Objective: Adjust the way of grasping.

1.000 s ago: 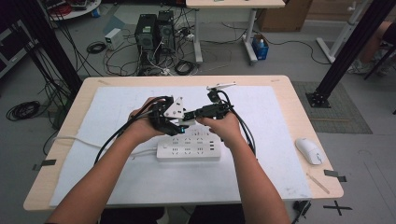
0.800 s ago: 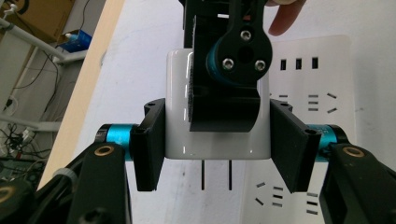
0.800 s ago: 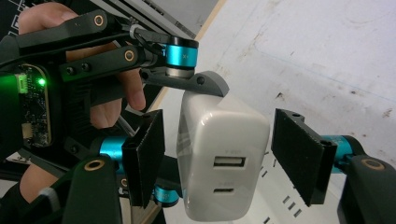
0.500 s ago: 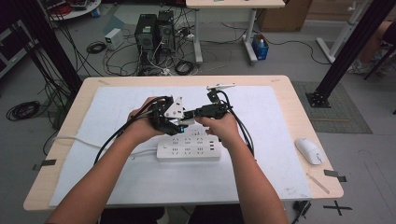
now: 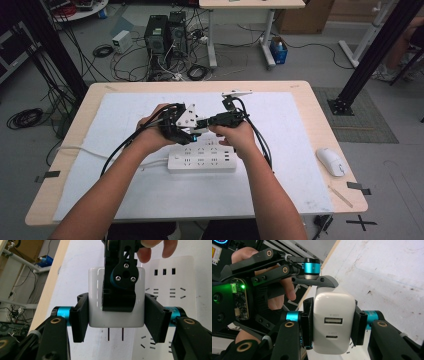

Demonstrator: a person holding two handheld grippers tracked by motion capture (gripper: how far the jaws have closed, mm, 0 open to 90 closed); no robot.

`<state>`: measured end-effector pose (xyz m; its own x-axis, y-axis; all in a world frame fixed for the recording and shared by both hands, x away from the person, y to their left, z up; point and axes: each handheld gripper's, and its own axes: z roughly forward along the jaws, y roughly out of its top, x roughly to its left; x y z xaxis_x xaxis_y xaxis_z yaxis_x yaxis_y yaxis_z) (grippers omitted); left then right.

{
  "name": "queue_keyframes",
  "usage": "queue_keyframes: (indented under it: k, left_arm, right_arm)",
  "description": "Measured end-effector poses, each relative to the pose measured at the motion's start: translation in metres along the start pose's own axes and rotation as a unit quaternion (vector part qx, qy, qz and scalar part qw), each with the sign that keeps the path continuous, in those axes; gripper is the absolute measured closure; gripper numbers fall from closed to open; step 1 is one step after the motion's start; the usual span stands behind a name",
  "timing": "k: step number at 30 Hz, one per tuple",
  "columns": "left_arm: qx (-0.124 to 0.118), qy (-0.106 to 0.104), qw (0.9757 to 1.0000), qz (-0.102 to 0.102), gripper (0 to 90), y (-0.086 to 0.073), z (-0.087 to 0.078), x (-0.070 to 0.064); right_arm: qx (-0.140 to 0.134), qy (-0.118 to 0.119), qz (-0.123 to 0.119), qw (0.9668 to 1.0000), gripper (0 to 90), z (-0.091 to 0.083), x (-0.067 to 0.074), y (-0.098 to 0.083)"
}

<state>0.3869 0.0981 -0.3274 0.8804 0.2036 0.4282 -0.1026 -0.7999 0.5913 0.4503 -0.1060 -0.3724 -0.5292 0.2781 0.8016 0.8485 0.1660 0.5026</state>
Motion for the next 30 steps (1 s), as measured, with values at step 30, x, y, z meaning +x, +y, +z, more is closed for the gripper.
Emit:
queue_keyframes:
  k: [30]
  left_arm:
    - [0.022, -0.013, 0.9933, -0.112, 25.8, -0.013, -0.013, 0.02]
  right_arm:
    - [0.006, -0.097, -0.036, 0.9946, 62.4, -0.022, 0.008, 0.004]
